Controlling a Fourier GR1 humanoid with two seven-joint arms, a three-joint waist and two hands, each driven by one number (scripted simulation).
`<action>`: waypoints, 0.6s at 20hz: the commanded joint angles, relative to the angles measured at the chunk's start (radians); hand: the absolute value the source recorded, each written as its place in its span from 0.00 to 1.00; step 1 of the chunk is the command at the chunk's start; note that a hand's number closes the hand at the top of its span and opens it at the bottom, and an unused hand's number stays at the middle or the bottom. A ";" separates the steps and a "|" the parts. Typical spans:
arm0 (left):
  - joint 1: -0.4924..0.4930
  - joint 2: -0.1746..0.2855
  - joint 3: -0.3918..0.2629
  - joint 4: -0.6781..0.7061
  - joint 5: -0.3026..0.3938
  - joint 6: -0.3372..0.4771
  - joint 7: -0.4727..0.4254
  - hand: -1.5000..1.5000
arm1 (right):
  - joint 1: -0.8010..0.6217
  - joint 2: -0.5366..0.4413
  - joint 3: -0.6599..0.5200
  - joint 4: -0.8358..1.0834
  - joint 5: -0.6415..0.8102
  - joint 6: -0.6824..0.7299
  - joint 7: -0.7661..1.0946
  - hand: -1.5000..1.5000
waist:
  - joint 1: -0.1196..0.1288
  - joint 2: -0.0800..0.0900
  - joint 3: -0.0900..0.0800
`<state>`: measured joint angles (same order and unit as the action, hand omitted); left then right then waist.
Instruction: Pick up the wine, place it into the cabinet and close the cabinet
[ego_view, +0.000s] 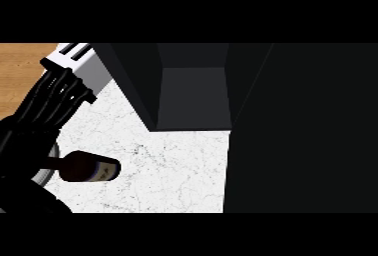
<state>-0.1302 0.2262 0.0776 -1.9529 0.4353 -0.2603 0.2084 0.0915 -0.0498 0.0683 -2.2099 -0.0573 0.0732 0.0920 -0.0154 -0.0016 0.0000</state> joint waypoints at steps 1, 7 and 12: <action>-0.045 0.065 0.058 0.039 0.254 -0.055 0.179 0.00 | 0.071 0.010 0.074 -0.098 -0.059 0.027 0.103 0.00 | 0.001 -0.004 -0.001; -0.256 0.222 0.170 0.019 0.482 0.087 0.433 0.00 | 0.090 0.016 0.161 -0.306 -0.015 -0.040 0.296 0.00 | 0.007 -0.002 0.000; -0.205 0.216 0.177 0.040 0.461 0.052 0.415 0.00 | 0.030 0.048 0.273 -0.360 0.085 -0.111 0.412 0.00 | 0.012 0.001 -0.001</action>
<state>-0.3164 0.4397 0.2592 -1.9508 0.9067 -0.1972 0.6175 0.1641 -0.0222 0.2650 -2.4770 -0.0367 0.0158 0.3871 -0.0042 -0.0035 -0.0001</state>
